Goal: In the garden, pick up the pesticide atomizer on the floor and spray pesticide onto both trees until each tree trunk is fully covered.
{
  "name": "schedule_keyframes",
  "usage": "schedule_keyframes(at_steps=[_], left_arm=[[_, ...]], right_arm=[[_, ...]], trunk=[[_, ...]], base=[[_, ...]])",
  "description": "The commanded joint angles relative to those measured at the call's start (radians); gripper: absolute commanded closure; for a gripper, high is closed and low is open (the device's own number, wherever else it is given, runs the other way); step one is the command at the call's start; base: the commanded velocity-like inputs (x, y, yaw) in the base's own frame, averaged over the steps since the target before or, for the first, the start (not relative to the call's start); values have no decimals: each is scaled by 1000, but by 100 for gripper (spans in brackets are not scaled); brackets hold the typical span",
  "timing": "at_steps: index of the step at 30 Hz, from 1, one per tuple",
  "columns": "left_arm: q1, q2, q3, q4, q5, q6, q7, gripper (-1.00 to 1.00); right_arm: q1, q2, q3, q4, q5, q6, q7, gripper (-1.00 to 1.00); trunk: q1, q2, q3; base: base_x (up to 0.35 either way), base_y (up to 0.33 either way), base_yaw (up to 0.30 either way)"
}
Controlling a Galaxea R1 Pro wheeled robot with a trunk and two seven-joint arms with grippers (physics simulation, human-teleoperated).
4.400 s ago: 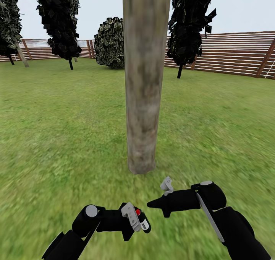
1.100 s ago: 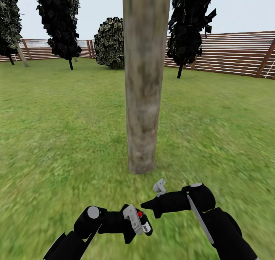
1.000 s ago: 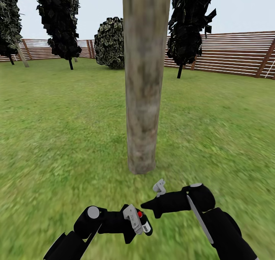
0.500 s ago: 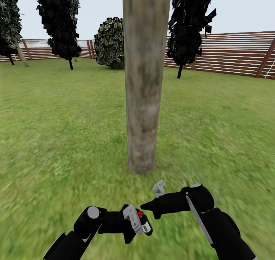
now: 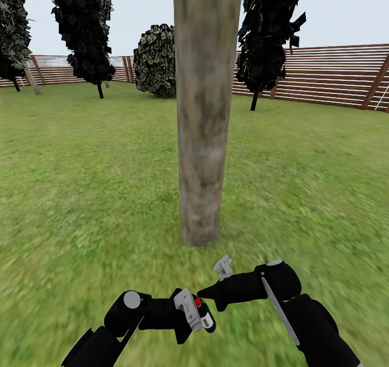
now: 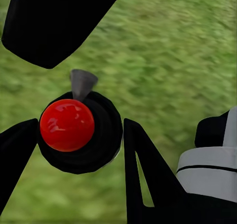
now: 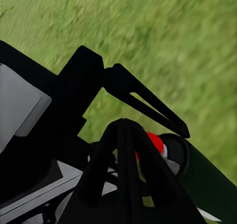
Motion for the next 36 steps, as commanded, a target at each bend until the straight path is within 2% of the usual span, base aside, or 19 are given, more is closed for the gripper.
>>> schedule_keyframes(at_steps=[1,36], left_arm=[[-1,0,-1,-2,-5,6,-5,100],[-1,-1,-1,-2,-5,6,-5,100]], right_arm=[[-1,0,1,-1,1,6,3,100],[2,-2,1,7,2,6,-13,100]], trunk=[[0,0,-1],[0,0,-1]], base=[[0,0,0],[0,0,0]])
